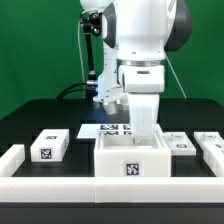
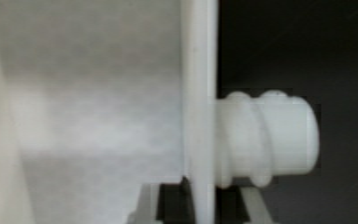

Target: Assemble cabinet

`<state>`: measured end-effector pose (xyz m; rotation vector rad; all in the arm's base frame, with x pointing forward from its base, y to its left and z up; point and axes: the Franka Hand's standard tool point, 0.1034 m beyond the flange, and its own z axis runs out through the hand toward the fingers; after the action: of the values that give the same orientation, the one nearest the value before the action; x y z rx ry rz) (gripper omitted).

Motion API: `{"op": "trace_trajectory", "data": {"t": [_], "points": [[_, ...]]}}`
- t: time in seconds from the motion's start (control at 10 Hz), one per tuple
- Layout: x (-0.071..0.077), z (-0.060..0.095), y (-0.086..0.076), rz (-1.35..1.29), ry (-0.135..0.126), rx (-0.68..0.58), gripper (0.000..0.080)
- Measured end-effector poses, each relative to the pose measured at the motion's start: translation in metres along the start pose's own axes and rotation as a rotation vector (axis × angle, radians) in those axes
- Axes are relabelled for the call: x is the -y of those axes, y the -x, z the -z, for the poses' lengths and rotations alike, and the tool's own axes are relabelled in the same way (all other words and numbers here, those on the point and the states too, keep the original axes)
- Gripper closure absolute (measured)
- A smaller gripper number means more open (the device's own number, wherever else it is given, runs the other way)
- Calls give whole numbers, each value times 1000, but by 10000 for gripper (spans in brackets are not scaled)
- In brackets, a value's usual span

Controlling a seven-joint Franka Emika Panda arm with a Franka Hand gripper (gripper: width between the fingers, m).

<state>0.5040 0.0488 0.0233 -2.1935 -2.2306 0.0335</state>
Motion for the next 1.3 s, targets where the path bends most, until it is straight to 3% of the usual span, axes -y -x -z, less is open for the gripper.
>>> {"op": "trace_trajectory", "data": {"t": [0.2, 0.4, 1.0, 1.3], "points": [[-12, 1, -27, -8, 39, -27, 768], [-18, 1, -42, -23, 69, -47, 768], [-21, 1, -72, 25, 55, -56, 768], [-20, 1, -71, 23, 51, -54, 768]]}}
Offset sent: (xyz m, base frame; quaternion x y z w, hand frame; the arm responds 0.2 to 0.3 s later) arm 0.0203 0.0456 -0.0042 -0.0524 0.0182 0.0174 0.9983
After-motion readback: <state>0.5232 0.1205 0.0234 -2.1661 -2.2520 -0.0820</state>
